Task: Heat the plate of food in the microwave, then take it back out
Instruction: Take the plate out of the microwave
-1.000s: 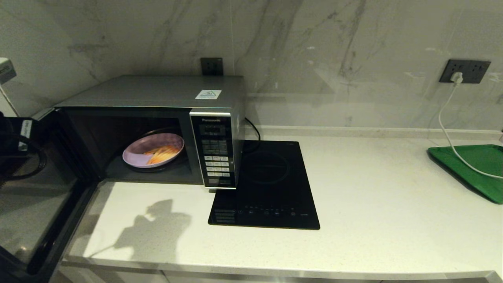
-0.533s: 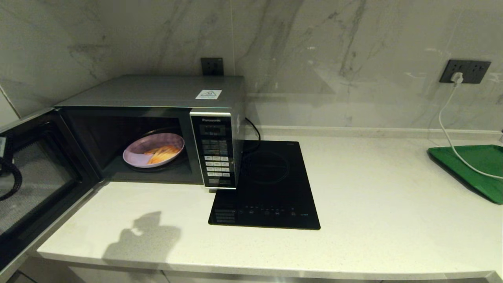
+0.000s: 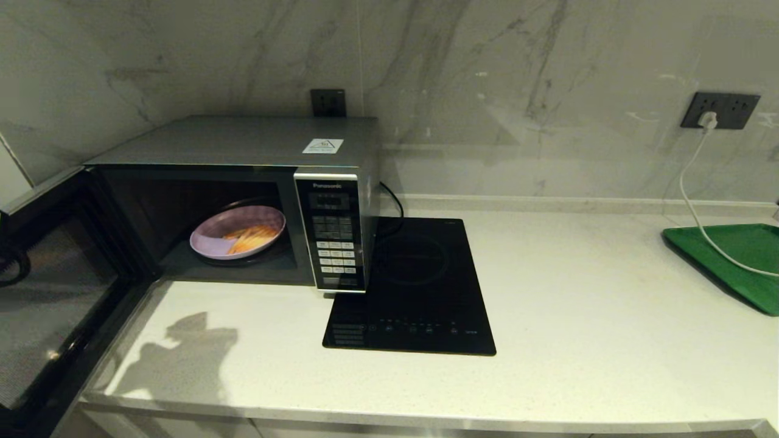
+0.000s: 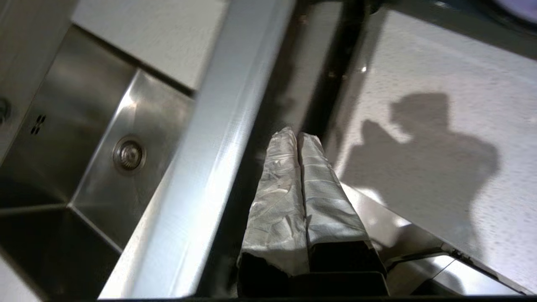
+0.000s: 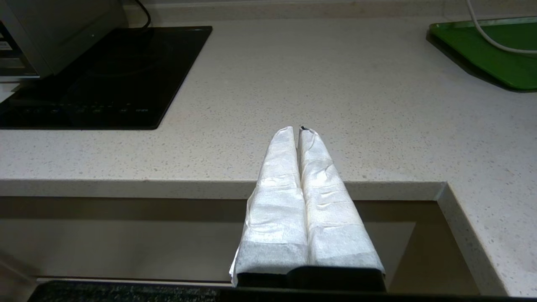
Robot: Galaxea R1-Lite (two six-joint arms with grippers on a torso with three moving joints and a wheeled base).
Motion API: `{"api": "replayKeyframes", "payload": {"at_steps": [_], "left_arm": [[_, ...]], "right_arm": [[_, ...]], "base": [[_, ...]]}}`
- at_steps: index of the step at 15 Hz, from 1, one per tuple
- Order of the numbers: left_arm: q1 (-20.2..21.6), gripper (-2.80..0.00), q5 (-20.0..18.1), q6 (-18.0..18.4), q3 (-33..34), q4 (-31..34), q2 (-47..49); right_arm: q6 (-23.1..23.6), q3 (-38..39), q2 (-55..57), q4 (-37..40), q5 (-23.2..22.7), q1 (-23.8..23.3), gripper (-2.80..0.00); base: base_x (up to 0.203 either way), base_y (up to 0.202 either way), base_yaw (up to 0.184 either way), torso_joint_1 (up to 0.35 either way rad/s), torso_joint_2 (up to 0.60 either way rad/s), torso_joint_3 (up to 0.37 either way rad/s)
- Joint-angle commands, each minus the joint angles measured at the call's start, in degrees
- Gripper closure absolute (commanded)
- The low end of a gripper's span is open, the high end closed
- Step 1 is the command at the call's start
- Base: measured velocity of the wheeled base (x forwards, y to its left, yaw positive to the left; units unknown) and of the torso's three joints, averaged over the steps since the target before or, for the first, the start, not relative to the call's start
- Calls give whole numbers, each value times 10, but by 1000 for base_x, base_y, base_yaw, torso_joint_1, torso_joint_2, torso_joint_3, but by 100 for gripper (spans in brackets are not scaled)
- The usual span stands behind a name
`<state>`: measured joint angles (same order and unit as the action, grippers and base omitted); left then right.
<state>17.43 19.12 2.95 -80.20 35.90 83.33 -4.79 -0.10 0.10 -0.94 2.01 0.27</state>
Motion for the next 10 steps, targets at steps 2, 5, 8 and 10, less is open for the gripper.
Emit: {"api": "replayKeyframes", "payload": {"at_steps": [2, 5, 8, 10], "left_arm": [[43, 0, -1, 1, 0, -6, 36], [50, 0, -2, 1, 0, -16, 36], [27, 0, -3, 2, 1, -15, 25], [-3, 0, -2, 2, 8, -14, 9]], "right_arm": [[0, 0, 0, 0, 0, 1, 0], [0, 0, 0, 0, 0, 0, 0], [0, 0, 0, 0, 0, 0, 0], [0, 0, 0, 0, 0, 1, 0]], "base": [[0, 0, 0, 0, 0, 0], [0, 0, 0, 0, 0, 0], [0, 0, 0, 0, 0, 0], [0, 0, 0, 0, 0, 0]]}}
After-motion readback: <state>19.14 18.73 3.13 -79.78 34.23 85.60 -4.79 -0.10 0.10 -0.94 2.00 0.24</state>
